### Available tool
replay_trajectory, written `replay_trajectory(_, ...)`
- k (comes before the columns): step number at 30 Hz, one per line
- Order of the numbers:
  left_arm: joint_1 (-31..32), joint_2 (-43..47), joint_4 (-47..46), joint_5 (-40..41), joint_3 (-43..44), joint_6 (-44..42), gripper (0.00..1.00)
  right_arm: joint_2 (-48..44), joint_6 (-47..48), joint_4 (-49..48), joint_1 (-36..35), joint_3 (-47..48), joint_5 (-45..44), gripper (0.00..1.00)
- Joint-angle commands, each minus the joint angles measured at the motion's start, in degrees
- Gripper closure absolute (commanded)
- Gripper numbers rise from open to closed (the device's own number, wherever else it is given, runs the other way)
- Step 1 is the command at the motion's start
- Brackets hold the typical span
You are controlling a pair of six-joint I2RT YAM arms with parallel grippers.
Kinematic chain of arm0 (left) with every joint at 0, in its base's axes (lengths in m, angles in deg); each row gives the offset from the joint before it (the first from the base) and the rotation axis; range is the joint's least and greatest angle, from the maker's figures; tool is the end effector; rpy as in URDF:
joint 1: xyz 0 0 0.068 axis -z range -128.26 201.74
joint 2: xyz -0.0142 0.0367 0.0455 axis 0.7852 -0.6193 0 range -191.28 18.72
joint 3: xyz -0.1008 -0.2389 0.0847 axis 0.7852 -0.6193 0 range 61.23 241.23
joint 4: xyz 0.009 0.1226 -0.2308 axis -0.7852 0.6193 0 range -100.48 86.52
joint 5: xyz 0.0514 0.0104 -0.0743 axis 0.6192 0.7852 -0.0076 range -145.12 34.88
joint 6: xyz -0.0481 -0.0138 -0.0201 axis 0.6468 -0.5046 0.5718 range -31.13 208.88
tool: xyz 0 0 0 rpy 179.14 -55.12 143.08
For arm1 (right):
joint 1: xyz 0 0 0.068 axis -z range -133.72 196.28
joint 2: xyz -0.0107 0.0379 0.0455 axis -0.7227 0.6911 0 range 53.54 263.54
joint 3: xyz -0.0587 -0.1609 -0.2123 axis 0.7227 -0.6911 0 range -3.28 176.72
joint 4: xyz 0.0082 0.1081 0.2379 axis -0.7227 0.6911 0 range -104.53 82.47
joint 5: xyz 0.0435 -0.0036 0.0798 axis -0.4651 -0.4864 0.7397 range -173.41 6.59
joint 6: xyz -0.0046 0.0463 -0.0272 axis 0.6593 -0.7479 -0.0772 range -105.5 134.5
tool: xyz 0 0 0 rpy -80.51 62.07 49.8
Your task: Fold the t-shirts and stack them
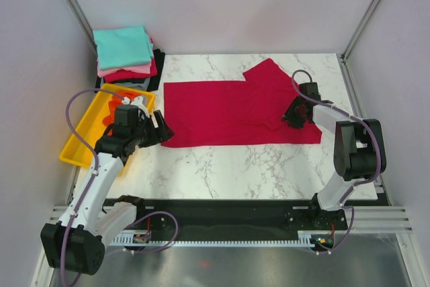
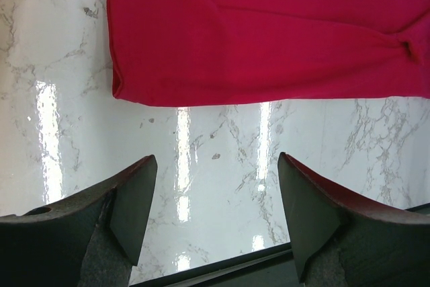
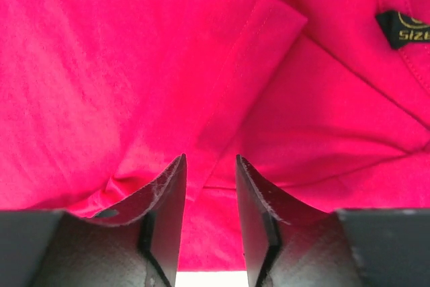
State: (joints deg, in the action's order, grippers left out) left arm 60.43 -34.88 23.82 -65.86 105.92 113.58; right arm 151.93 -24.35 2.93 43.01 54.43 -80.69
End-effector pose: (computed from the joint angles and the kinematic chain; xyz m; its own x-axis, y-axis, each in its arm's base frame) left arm 0.1910 -0.0359 0.2727 -0.7331 -0.3034 -0.6088 -0.0261 0.9069 -0.4205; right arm 0.3406 0.0211 0.1675 -0.7117 0.5870 -0.3858 0.4681 0.8059 0.3626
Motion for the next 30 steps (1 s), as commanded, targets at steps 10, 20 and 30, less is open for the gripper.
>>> replay_trajectory(10,-0.16,0.78,-0.64,-1.39,-0.30,-2.12,0.21,2.68,0.18,-2.86,-0.07,3.46,-2.11,0.70)
replay_trajectory(20,0.45,0.96,-0.64,-0.69,-0.39,-2.03,0.21,4.09,0.79,-2.95,0.01,4.60,-1.23,1.00)
replay_trajectory(30,0.54,0.87,-0.64,-0.68,-0.30,-2.03,0.21,7.16,0.00,-1.55,-1.30,13.11,-0.26,1.00)
